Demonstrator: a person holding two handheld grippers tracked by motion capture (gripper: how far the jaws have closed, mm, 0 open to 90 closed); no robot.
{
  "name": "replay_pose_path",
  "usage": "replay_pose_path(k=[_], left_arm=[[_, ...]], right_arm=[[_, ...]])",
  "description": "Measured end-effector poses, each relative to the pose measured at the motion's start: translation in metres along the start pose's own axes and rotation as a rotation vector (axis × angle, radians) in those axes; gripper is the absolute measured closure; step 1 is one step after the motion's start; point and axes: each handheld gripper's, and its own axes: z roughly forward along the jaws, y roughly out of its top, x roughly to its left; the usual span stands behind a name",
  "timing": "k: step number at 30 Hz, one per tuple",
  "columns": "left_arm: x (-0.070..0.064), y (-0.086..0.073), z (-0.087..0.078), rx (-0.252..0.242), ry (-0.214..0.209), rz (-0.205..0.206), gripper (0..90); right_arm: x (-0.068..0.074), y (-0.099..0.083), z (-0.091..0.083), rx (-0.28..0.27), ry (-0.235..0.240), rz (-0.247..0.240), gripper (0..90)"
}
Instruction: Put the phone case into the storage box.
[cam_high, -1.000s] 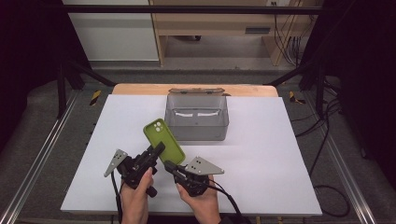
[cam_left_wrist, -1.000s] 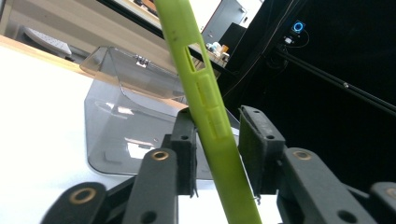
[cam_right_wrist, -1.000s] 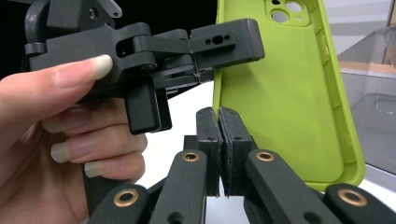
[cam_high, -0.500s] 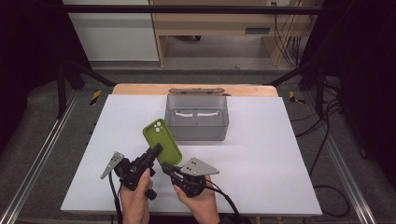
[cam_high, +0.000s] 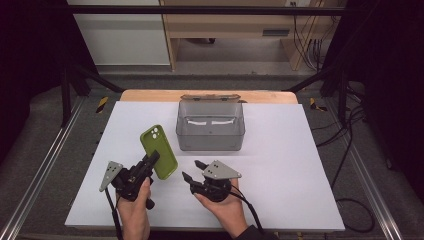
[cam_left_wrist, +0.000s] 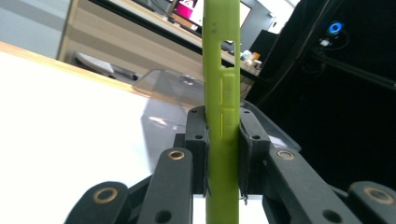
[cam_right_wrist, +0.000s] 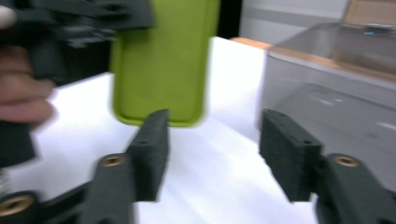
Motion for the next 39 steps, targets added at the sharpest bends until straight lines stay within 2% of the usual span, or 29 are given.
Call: replay_pose_path(k=[3, 6, 9, 11, 13, 18, 21, 23, 27, 29, 32, 34, 39], left_arm=[[0.007, 0.000, 0.001, 0.008, 0.018, 0.011, 77.1], [0.013, 0.001, 0.000, 0.015, 0.030, 0.020, 77.1], [0.017, 0.002, -0.002, 0.014, 0.044, 0.023, 77.1], [0.021, 0.003, -0.003, 0.016, 0.058, 0.028, 77.2], [0.022, 0.004, -0.004, 0.012, 0.064, 0.031, 77.2], [0.023, 0.007, -0.005, 0.009, 0.083, 0.073, 77.2], [0.022, 0.006, -0.004, 0.016, 0.082, 0.084, 77.2], [0.023, 0.006, -0.003, 0.021, 0.086, 0.086, 77.2], [0.027, 0.006, -0.003, 0.031, 0.090, 0.079, 77.2], [0.028, 0.008, -0.003, 0.031, 0.094, 0.073, 77.2], [0.030, 0.008, -0.002, 0.033, 0.098, 0.075, 77.2], [0.030, 0.008, -0.001, 0.036, 0.094, 0.072, 77.2], [0.029, 0.010, 0.001, 0.043, 0.085, 0.076, 77.2]], right_arm=[[-0.012, 0.000, -0.002, 0.009, -0.052, -0.035, 29.9], [-0.024, 0.000, -0.005, 0.024, -0.100, -0.031, 21.4], [-0.036, -0.002, -0.012, 0.061, -0.118, -0.064, 19.8], [-0.046, -0.005, -0.024, 0.070, -0.128, -0.091, 18.0], [-0.056, -0.009, -0.038, 0.068, -0.134, -0.092, 16.2], [-0.082, -0.019, -0.072, 0.048, -0.122, -0.053, 13.4], [-0.092, -0.024, -0.086, 0.033, -0.154, -0.036, 11.6], [-0.098, -0.030, -0.093, 0.019, -0.161, -0.008, 8.7], [-0.105, -0.038, -0.101, -0.005, -0.194, 0.013, 9.2], [-0.108, -0.040, -0.104, -0.016, -0.227, 0.001, 10.6], [-0.112, -0.043, -0.111, -0.042, -0.274, -0.048, 9.6], [-0.116, -0.045, -0.116, -0.045, -0.265, -0.047, 8.5], [-0.124, -0.053, -0.125, -0.059, -0.280, -0.050, 7.5]])
